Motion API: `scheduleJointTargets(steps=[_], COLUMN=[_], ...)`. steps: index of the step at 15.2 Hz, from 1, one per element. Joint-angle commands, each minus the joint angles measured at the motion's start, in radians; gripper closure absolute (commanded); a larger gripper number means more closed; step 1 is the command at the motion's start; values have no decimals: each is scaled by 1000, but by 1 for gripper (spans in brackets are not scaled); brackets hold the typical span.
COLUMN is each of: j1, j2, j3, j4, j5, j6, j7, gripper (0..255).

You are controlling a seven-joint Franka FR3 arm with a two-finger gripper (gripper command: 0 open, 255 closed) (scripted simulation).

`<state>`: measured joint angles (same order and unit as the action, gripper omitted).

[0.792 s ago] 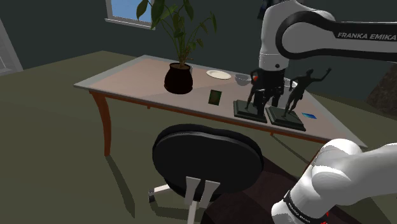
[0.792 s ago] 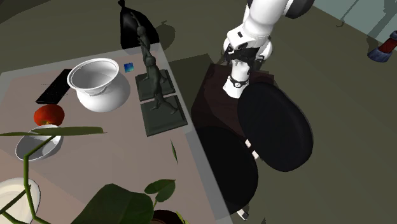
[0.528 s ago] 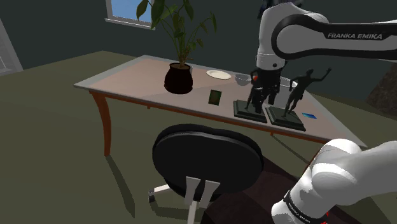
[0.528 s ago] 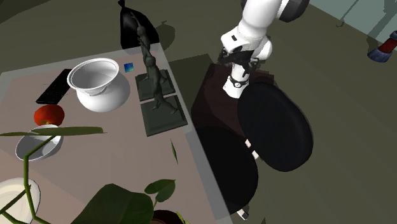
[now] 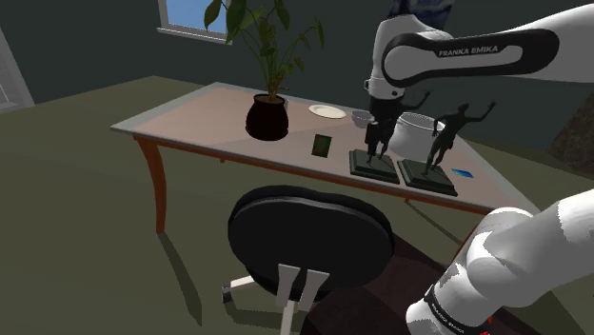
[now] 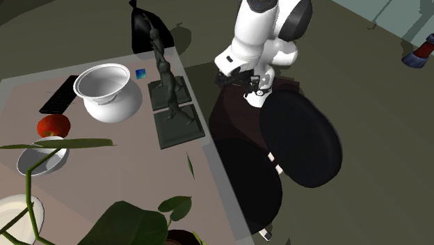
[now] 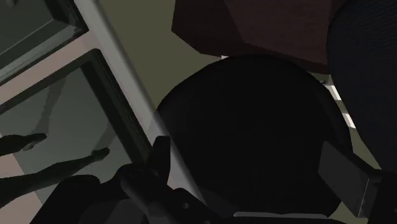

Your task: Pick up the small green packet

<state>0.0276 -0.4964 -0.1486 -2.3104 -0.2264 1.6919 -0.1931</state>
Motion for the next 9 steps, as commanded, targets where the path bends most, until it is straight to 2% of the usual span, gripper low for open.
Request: scheduleJointTargets(steps=[1, 9], j1=[6, 30], j2=[63, 344], j3=[-31, -126], j4=[35, 252], j5=[-5, 47], j6=[48, 178], j7=[-69, -350], gripper=[0, 0])
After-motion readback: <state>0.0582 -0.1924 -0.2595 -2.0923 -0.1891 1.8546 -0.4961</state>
